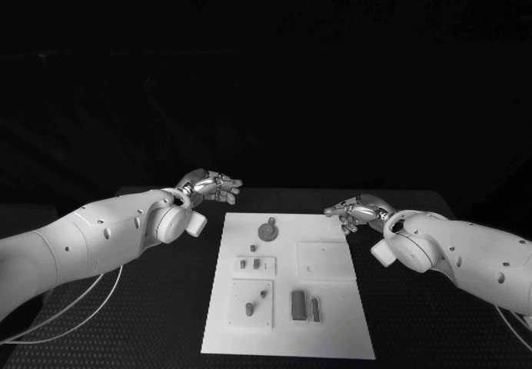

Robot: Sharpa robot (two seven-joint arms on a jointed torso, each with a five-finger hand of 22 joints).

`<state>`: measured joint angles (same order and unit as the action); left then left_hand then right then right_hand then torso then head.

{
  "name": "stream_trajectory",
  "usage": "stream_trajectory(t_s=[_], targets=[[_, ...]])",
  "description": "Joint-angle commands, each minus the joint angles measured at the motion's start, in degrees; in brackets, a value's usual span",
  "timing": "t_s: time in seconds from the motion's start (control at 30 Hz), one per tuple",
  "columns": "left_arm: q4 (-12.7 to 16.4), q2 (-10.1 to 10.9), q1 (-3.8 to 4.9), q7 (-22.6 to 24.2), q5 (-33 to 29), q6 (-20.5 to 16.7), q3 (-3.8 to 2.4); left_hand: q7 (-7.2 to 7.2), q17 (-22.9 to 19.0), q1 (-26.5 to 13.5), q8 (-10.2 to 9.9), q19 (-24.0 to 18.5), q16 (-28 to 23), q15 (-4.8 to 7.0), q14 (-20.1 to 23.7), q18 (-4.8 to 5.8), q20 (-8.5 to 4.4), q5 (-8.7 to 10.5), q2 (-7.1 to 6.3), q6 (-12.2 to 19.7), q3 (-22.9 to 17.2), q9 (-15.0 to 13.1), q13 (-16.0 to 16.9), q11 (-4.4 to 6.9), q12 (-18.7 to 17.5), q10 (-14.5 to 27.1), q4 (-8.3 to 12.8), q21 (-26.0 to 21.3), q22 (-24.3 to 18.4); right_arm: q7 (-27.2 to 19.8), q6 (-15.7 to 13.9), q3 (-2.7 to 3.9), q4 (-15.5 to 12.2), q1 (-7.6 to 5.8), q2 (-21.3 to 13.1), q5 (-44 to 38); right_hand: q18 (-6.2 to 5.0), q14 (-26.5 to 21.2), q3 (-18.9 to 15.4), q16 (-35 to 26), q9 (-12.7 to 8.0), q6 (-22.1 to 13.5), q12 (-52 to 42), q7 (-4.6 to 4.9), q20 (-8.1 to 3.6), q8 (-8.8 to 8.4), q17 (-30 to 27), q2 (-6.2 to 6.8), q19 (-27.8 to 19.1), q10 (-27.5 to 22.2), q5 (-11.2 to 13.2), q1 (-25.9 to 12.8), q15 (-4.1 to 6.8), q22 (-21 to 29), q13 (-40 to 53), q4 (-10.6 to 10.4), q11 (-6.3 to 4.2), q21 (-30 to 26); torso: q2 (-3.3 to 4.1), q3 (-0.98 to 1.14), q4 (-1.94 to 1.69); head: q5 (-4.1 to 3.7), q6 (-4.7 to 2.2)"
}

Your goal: Assemble the parts on the task board

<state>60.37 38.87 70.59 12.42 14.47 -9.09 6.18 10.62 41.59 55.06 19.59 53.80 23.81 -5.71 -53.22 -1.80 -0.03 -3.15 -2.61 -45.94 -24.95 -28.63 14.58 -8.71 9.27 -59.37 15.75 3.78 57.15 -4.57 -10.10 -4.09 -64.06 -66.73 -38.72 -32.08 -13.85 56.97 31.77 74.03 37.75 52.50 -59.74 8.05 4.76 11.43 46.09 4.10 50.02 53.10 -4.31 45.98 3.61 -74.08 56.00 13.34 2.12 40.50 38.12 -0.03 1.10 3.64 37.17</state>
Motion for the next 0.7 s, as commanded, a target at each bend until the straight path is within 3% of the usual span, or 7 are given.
stream_trajectory(t_s=[0.03, 0.1, 0.17, 0.27, 0.63, 0.67, 0.7], targets=[[-1.2, -0.4, -0.26, 2.0, -1.6, 1.4, -0.06, -0.60, -0.5, -0.6, 0.3, -1.2, -1.5, -0.29, 1.1, -0.07, 0.32, 0.27, 0.40, 0.1, -0.5, 0.1, -0.2, 0.34, -0.4, 0.3, 0.0, -0.2, -0.9, -10.0, -0.1, 0.92, 9.7, 0.07, 3.4, 4.8, 0.96, -2.8, 0.7, -6.3, -0.2, -0.1, 6.3, 0.69, 1.57, 0.26, -3.3, -1.74, -3.5, -0.8, -0.1, 0.8, -1.00, 1.9, -6.0, 0.9, 0.86, -4.0, -1.88, -0.82, 1.31, 0.50, -3.06], [-1.9, -0.6, -0.34, 2.3, -1.9, 1.6, -0.07, -0.80, -0.9, -0.7, 0.4, -1.9, -2.6, -0.55, 1.8, -0.01, 0.58, 0.26, 0.59, 0.2, -0.7, 0.2, -0.5, 0.46, -0.6, 0.4, 0.1, -0.2, -1.7, -11.0, 0.7, 1.42, 12.6, 0.10, 4.9, 5.8, 1.68, -4.9, 1.3, -13.3, -0.7, -1.3, 13.1, 2.30, 2.84, -0.10, -6.8, -2.31, -7.2, -1.0, -0.2, 1.5, -3.31, 3.9, -12.5, 1.5, 1.49, -8.1, -2.32, -0.95, 1.67, 0.89, -3.85], [-2.6, -0.8, -0.42, 2.5, -2.1, 1.8, -0.08, -1.05, -1.4, -0.7, 0.4, -2.8, -3.8, -0.81, 2.8, 0.13, 0.88, 0.28, 0.74, 0.2, -0.9, 0.3, -0.7, 0.62, -0.9, 0.6, 0.2, -0.3, -2.6, -11.9, 1.6, 2.22, 14.5, 0.14, 6.1, 5.8, 2.77, -7.4, 1.9, -23.0, -1.4, -2.7, 21.4, 2.37, 4.28, -0.43, -11.3, -2.99, -11.9, -1.7, -0.2, 1.9, -6.91, 6.3, -20.1, 1.9, 3.29, -12.8, -2.71, -1.08, 1.88, 1.11, -4.40], [-3.6, -1.3, -0.59, 2.7, -2.7, 2.5, -0.09, -1.35, -2.1, -0.8, 0.5, -3.7, -5.4, -1.08, 4.1, 0.28, 1.18, 0.30, 1.01, 0.2, -1.2, 0.4, -1.1, 0.86, -1.3, 0.6, 0.2, -0.2, -3.8, -12.7, 2.7, 3.51, 16.5, 0.29, 7.5, 5.8, 4.39, -9.5, 2.2, -33.9, -2.3, -4.9, 30.7, 2.35, 5.70, -0.89, -15.9, -3.99, -17.8, -1.9, -0.2, 3.0, -10.62, 8.1, -28.5, 2.2, 5.71, -17.7, -3.32, -1.10, 2.09, 1.76, -5.13], [-5.9, -3.1, -2.06, 3.5, -3.2, 3.2, -0.14, -1.67, -3.0, -0.8, 0.5, -3.6, -7.3, -1.39, 5.6, 0.08, 1.45, 0.30, 1.38, 0.3, -1.4, 0.6, -1.7, 1.14, -2.1, 0.5, 0.3, -0.1, -5.3, -13.7, 4.6, 4.38, 17.6, 1.18, 8.2, 5.9, 5.16, -10.1, 0.4, -47.6, -5.1, -6.8, 41.6, 2.41, 7.50, 0.10, -19.7, -5.30, -21.5, 0.5, -0.2, 5.6, -12.31, 11.6, -40.6, 2.1, 6.85, -25.5, -4.78, -1.12, 2.18, 2.42, -6.23], [-5.6, -2.6, -1.81, 1.9, -2.2, 1.7, -0.07, -10.62, -41.6, -55.1, -19.6, -53.8, -23.8, 5.71, 53.2, 1.80, 0.03, 3.15, 2.61, 45.9, 25.0, 28.6, -14.6, 8.71, -9.3, 18.3, -15.8, -3.8, -57.1, -11.5, 2.4, 4.33, 17.8, 1.21, 8.5, 5.2, 13.85, -57.0, -31.8, -74.0, -37.8, -52.5, 59.7, -8.05, -4.76, -11.43, -46.1, -4.10, -50.0, -53.1, 4.3, -46.0, -3.61, 30.3, -56.0, -13.3, -2.12, -40.5, -4.34, -1.14, 2.15, 2.20, -6.18], [-5.5, -2.5, -1.83, 2.0, -2.3, 1.5, -0.09, -10.62, -41.6, -55.1, -19.6, -53.8, -23.8, 5.71, 53.2, 1.80, 0.03, 3.15, 2.61, 45.9, 25.0, 28.6, -14.6, 8.71, -9.3, 18.9, -15.8, -3.8, -57.1, -11.6, 2.3, 4.33, 17.7, 1.23, 8.4, 5.3, 13.85, -57.0, -31.8, -74.0, -37.8, -52.5, 59.7, -8.05, -4.76, -11.43, -46.1, -4.10, -50.0, -53.1, 4.3, -46.0, -3.61, 31.0, -56.0, -13.3, -2.12, -40.5, -4.37, -1.12, 2.12, 2.14, -6.15]])
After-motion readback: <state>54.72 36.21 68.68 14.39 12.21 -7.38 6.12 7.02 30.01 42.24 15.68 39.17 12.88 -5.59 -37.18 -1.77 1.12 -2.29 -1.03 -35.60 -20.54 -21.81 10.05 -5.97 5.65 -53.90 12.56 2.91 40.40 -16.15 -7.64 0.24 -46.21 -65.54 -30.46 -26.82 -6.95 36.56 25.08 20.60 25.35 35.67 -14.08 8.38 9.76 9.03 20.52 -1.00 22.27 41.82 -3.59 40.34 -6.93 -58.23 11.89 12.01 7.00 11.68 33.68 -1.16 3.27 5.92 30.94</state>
